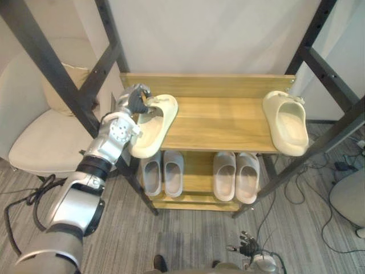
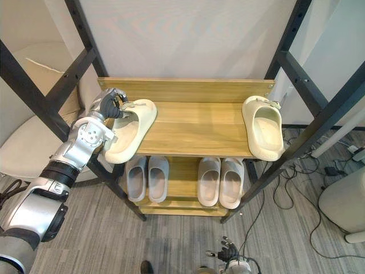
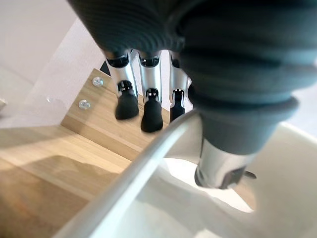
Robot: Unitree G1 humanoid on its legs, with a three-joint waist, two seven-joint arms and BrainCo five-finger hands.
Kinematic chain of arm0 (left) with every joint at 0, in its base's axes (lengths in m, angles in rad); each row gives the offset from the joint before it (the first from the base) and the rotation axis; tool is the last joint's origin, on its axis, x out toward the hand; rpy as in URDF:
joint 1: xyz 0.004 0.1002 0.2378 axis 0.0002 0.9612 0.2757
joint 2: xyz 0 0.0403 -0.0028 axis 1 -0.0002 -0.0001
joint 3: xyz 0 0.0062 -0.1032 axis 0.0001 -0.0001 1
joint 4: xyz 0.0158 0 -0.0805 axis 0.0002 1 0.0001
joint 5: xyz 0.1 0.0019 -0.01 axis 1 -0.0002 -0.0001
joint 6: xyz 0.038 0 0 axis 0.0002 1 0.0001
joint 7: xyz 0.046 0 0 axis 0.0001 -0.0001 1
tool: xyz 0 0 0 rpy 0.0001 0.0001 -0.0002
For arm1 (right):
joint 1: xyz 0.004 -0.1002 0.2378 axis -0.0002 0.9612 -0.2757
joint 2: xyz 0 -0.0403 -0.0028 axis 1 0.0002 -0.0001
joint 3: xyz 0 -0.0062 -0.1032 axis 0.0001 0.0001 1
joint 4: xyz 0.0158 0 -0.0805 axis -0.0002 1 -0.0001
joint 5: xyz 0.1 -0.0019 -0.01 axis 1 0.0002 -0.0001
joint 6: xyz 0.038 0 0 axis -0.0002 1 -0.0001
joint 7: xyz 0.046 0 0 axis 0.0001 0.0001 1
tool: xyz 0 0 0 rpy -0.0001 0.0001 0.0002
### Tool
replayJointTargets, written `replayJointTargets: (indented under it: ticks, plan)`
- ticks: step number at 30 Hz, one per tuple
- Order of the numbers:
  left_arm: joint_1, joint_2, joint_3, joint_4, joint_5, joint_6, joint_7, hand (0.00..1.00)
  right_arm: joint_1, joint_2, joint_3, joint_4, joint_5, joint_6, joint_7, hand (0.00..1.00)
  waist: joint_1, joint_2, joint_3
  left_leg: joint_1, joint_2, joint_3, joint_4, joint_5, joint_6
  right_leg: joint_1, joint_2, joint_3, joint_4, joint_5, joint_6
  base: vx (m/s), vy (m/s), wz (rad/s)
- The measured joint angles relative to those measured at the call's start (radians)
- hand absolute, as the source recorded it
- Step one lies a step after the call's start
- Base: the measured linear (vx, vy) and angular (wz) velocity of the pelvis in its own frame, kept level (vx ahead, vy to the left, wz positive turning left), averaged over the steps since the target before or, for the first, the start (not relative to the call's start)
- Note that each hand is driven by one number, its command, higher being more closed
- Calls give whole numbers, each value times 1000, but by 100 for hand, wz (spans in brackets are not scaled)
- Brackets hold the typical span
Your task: Organize the slippers on the shoe rack
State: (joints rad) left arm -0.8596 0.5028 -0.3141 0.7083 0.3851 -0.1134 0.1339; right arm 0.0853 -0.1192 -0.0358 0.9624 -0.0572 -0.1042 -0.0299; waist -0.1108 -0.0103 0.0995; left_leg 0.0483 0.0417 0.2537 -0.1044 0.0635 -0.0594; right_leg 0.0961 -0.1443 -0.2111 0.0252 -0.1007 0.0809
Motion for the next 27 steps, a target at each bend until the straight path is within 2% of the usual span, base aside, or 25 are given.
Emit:
replayJointTargets:
  ticks: [10, 15, 18, 24, 27]
  plan:
    - [-14, -49, -22, 0, -47, 3, 1, 100, 0, 2, -1, 0, 21, 10, -11, 0, -5, 0, 0, 10, 1, 16, 0, 0, 0, 1, 0, 16, 1, 5, -4, -3, 0, -5]
    - [-28, -94, -24, 0, -64, 11, 31, 100, -1, 1, -1, -1, 30, 14, -14, 0, -8, 2, 2, 19, 3, 35, -1, -3, -3, 0, 0, 33, 1, 8, -2, -21, 4, -10]
    - [-34, -118, -25, 0, -66, 13, 41, 100, -3, 1, -3, -3, 37, 14, -19, 0, -20, 7, 5, 20, 4, 39, -1, -4, -5, -2, 0, 36, 1, 8, -2, -11, 0, -4]
    - [-66, -166, -28, 26, -65, 21, 45, 100, -5, 1, -39, -4, 40, 15, -30, 0, -25, 26, 14, 6, 6, 44, 0, -4, -5, -29, 2, 57, 4, 11, -1, -1, -5, -9]
    - [-96, -173, -27, 65, -64, 39, 66, 100, -7, 1, -41, -4, 59, 15, -32, 0, -45, 30, 17, 1, 7, 50, 0, -4, -5, -37, 3, 62, 4, 13, -2, 10, -6, -7]
